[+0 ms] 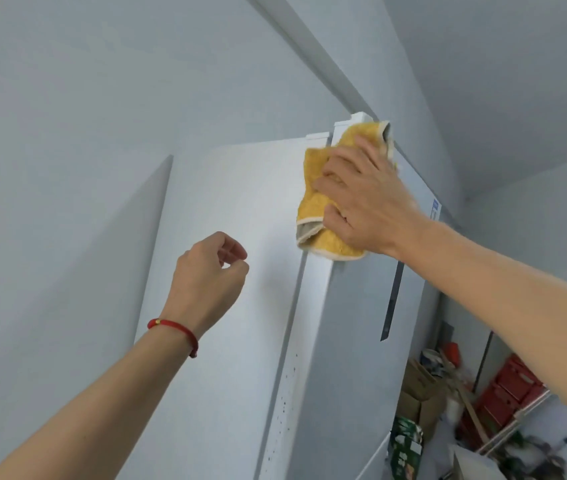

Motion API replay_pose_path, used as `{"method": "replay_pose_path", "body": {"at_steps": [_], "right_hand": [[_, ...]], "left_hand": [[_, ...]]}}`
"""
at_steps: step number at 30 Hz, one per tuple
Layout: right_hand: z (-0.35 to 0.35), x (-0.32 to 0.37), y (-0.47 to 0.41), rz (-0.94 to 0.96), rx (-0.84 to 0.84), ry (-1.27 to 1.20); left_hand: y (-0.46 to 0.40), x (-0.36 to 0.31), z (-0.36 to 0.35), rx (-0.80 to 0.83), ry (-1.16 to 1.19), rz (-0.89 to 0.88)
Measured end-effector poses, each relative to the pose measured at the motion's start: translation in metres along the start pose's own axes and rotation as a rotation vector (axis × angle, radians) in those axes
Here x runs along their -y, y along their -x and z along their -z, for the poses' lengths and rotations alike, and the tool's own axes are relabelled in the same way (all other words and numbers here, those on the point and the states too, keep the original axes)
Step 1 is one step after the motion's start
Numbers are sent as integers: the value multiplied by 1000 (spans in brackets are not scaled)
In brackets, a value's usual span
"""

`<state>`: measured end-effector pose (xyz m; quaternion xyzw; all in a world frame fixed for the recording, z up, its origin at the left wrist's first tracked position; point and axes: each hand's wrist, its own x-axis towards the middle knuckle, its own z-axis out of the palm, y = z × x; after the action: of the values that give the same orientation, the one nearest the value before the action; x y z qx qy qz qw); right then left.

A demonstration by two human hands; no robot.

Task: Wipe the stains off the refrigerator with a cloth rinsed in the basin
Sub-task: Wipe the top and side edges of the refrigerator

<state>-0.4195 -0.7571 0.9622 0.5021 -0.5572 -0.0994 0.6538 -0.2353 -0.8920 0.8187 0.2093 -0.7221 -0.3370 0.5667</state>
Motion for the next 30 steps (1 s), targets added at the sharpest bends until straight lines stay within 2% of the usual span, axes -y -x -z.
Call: {"method": "replay_pose_path", "body": {"at_steps": [3,6,8,10,13,16,18,20,23,27,30], "right_hand": [[-8,92,80,118,63,-222],[-10,161,135,339,223,-385],[-12,159,133,478,239,-397],[-16,120,106,537,168,-361],[-16,31,33,277,-51,-191],[-1,-37,-32,88,-55,-68],[5,-50,-46,8,-42,-72],[1,-28,-34,-28,-53,-94],[-9,48,30,23,28,-230],[-18,166,143,253,222,-454],[-24,192,172,498,324,-501]], "left_hand": [[11,13,6,-12,-20,38],[17,18,10,-2,-36,57],[16,15,14,25,-35,33],[11,8,18,66,-13,26],[1,-7,23,130,-15,-31],[-5,-17,23,142,1,-59],[-4,-18,20,137,19,-52],[1,-11,15,118,69,-33],[15,7,9,95,97,26],[37,28,7,97,124,144],[57,39,6,143,113,194]]}}
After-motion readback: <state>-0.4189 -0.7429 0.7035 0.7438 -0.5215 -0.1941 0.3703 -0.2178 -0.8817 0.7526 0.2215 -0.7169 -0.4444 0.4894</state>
